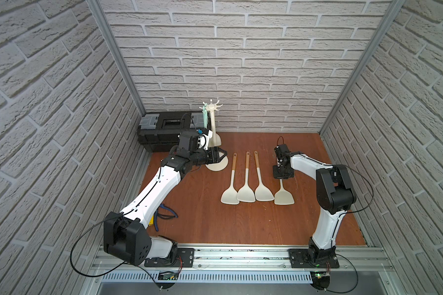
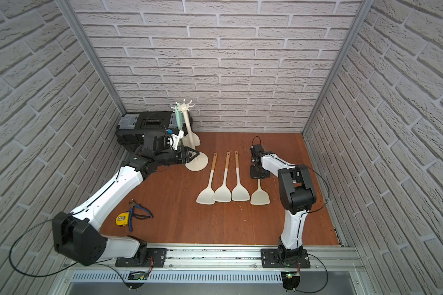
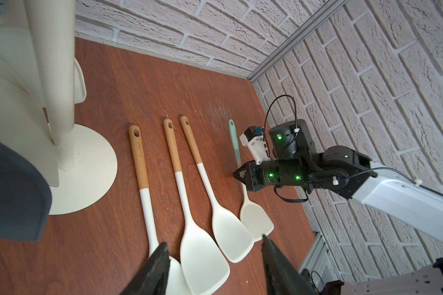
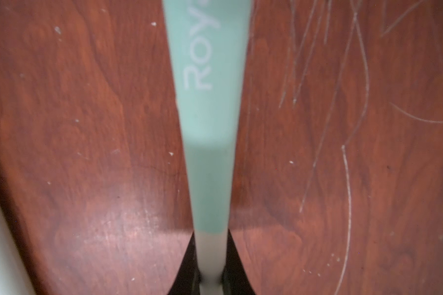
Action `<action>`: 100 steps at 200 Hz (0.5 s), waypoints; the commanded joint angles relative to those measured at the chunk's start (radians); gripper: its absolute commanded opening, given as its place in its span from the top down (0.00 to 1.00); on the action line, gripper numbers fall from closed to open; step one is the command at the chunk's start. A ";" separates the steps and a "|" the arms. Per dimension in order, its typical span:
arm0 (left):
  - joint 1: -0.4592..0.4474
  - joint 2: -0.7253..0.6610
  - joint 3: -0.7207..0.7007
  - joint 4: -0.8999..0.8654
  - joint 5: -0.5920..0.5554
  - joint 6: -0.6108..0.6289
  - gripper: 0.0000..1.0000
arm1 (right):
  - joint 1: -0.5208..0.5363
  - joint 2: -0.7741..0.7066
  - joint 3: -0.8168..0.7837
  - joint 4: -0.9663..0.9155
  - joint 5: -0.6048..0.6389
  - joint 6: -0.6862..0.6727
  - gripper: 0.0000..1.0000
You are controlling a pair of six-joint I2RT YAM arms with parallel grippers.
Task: Take the spatula off the kitchen utensil rack
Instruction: Place the spatula at the center of the board.
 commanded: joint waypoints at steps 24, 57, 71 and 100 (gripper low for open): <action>0.013 0.044 0.024 0.049 0.023 0.015 0.41 | 0.023 0.081 0.072 0.058 -0.061 0.035 0.96; 0.018 0.057 0.033 0.041 0.026 0.019 0.41 | 0.023 0.108 0.090 0.059 -0.051 0.046 0.94; 0.020 0.058 0.034 0.040 0.025 0.019 0.41 | 0.023 0.114 0.092 0.057 -0.046 0.053 0.86; 0.025 0.062 0.036 0.040 0.027 0.019 0.41 | 0.023 0.119 0.082 0.058 -0.040 0.065 0.67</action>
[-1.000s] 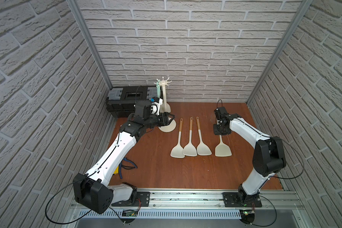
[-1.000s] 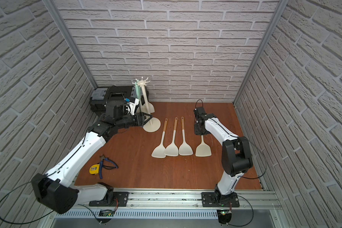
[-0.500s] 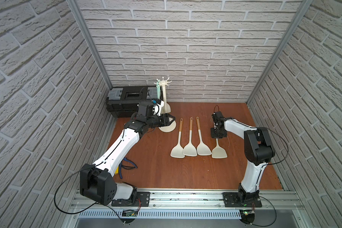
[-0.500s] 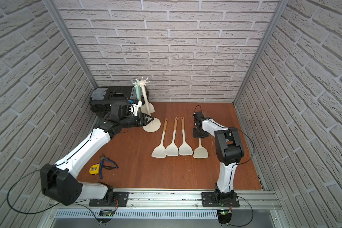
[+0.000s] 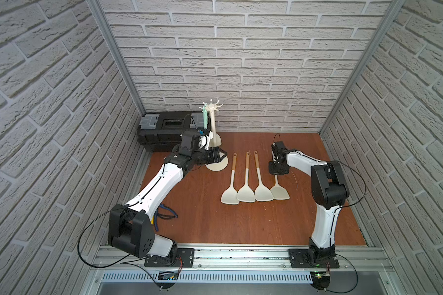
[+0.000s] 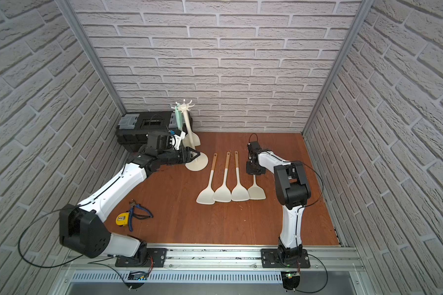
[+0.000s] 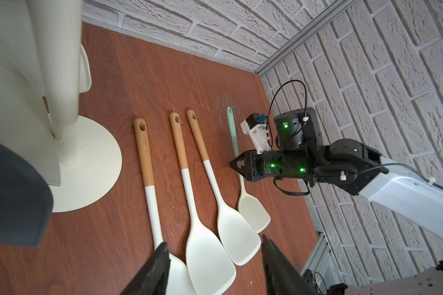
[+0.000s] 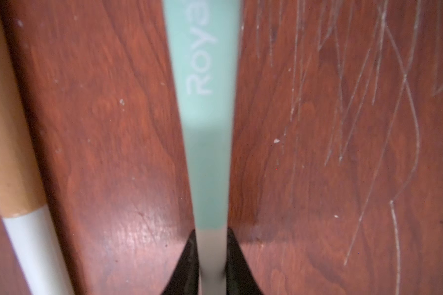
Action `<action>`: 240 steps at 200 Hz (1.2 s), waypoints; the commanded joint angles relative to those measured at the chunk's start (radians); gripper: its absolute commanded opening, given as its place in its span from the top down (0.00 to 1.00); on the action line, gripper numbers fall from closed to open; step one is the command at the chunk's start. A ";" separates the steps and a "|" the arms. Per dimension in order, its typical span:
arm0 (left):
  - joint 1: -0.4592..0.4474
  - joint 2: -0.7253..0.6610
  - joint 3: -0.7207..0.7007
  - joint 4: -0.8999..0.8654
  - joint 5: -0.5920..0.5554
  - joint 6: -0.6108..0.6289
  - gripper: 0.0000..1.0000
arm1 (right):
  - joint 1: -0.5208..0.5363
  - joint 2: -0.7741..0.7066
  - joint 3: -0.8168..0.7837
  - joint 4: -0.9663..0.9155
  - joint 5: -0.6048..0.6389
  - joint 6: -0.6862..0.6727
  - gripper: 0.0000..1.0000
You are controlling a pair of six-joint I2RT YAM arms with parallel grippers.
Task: Take the spatula off the kitchen utensil rack
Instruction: Place the spatula at the center of the board.
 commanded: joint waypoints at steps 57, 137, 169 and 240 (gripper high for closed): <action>0.014 -0.009 0.045 0.012 0.016 0.023 0.41 | 0.010 0.009 -0.031 0.009 0.011 0.060 0.54; 0.071 -0.116 0.108 -0.108 -0.017 0.089 0.41 | 0.041 -0.179 0.050 -0.065 -0.034 0.062 0.52; 0.153 -0.205 0.133 -0.173 -0.054 0.142 0.41 | 0.086 -0.270 0.096 -0.086 -0.048 0.050 0.52; 0.302 -0.204 0.232 -0.209 -0.117 0.201 0.38 | 0.354 -0.274 0.242 0.145 -0.076 0.011 0.54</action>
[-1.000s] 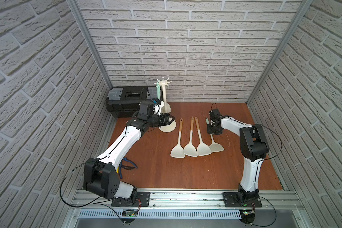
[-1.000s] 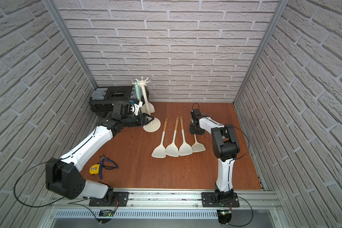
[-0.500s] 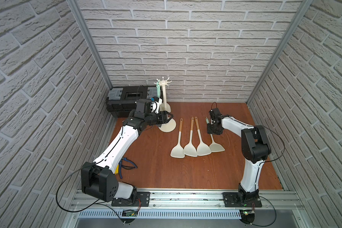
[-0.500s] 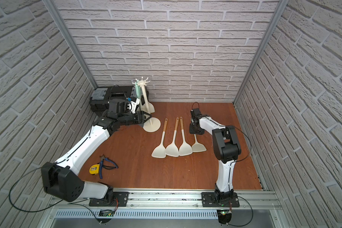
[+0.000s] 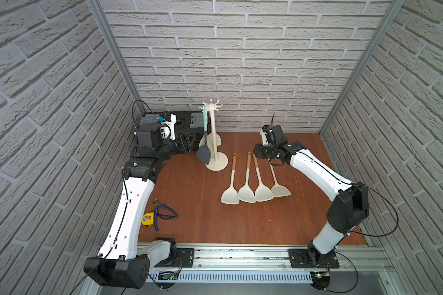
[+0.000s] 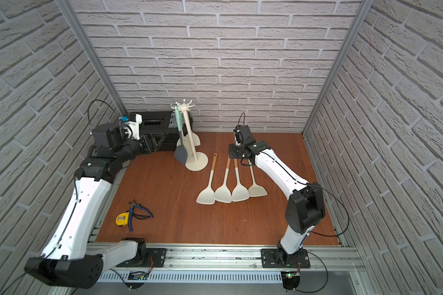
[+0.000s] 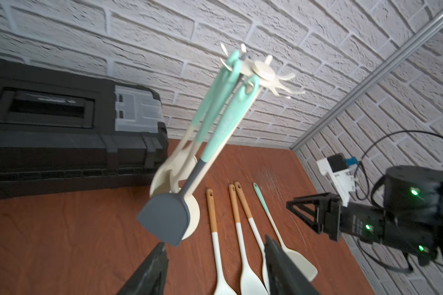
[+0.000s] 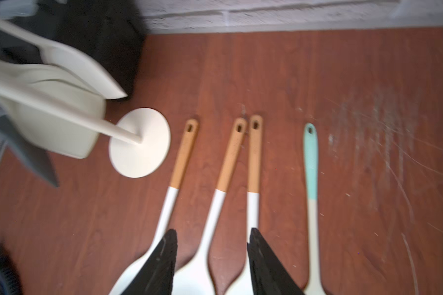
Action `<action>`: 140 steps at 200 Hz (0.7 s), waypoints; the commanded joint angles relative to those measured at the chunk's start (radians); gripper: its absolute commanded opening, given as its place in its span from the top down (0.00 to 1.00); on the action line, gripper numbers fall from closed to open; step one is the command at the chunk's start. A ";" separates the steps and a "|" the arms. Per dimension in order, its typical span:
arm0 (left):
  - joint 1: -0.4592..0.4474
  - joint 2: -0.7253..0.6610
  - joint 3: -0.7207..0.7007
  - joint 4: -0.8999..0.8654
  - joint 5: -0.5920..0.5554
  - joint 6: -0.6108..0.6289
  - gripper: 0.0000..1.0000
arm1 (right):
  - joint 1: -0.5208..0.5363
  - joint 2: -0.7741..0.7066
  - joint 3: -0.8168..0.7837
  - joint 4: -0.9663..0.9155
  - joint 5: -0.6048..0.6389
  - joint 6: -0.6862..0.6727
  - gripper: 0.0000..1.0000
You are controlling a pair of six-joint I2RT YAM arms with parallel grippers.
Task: Take the spatula off the kitchen utensil rack
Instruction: Place the spatula at the center of the board, then take off the spatula from the rack.
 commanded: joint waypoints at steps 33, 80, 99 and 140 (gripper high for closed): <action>0.023 0.144 0.098 0.084 0.124 0.055 0.42 | 0.157 0.183 0.279 0.132 -0.012 -0.033 0.55; -0.006 0.307 0.204 0.085 0.134 0.185 0.46 | 0.184 0.346 0.469 0.179 0.064 -0.021 0.56; -0.024 0.350 0.217 0.119 0.135 0.234 0.49 | 0.184 0.368 0.466 0.256 0.074 -0.047 0.58; -0.045 0.442 0.258 0.174 0.161 0.283 0.55 | 0.184 0.428 0.475 0.366 0.035 -0.111 0.58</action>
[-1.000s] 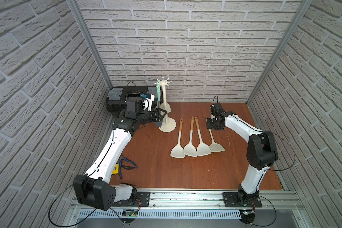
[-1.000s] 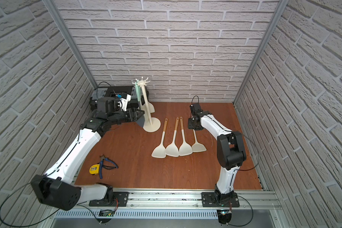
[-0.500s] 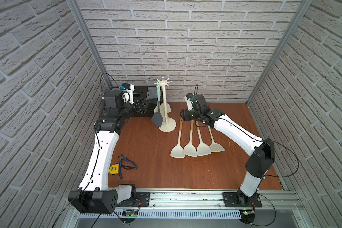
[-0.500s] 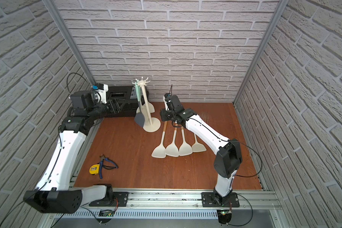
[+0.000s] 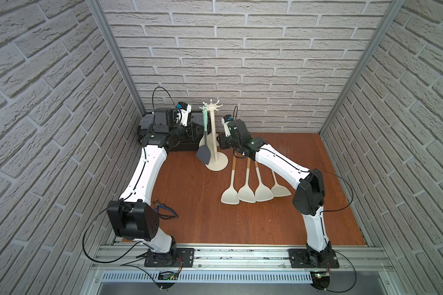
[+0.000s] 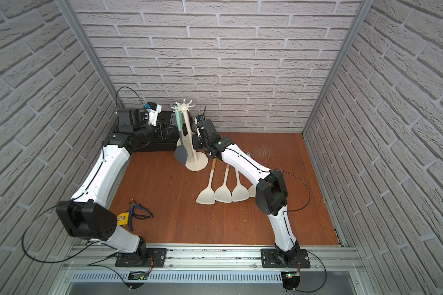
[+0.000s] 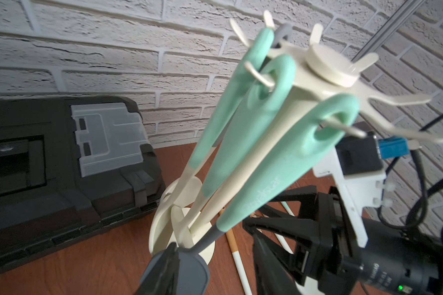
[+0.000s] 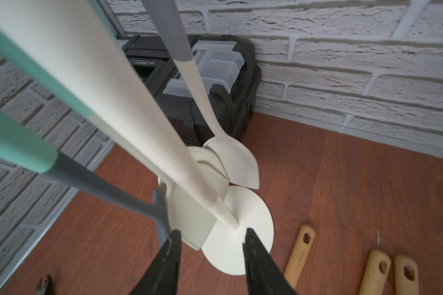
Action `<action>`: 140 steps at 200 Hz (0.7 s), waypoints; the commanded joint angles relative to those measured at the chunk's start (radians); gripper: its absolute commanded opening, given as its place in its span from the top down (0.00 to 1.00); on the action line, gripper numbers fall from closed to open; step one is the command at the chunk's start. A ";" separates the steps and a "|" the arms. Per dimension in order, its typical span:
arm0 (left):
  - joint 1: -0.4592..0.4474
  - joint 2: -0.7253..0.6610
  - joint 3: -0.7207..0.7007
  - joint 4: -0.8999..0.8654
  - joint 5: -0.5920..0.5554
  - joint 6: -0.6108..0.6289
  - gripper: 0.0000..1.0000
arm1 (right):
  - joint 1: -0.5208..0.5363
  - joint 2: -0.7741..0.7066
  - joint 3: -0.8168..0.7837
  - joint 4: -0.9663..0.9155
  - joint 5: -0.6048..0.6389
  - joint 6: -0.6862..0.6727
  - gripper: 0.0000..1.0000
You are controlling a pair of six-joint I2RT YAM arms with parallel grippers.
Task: Take the spatula off the kitchen utensil rack
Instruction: Take off the spatula from the rack.
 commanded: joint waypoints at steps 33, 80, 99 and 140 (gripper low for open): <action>-0.024 0.090 0.060 0.123 0.068 0.078 0.57 | 0.001 0.073 0.049 0.188 -0.041 -0.093 0.58; -0.027 0.116 0.043 0.159 0.106 0.087 0.57 | 0.001 0.132 0.094 0.202 -0.083 -0.145 0.59; -0.028 0.109 0.015 0.191 0.118 0.084 0.57 | 0.001 0.145 0.094 0.208 -0.090 -0.164 0.61; -0.028 0.093 -0.016 0.213 0.118 0.081 0.65 | 0.001 0.155 0.093 0.205 -0.093 -0.189 0.71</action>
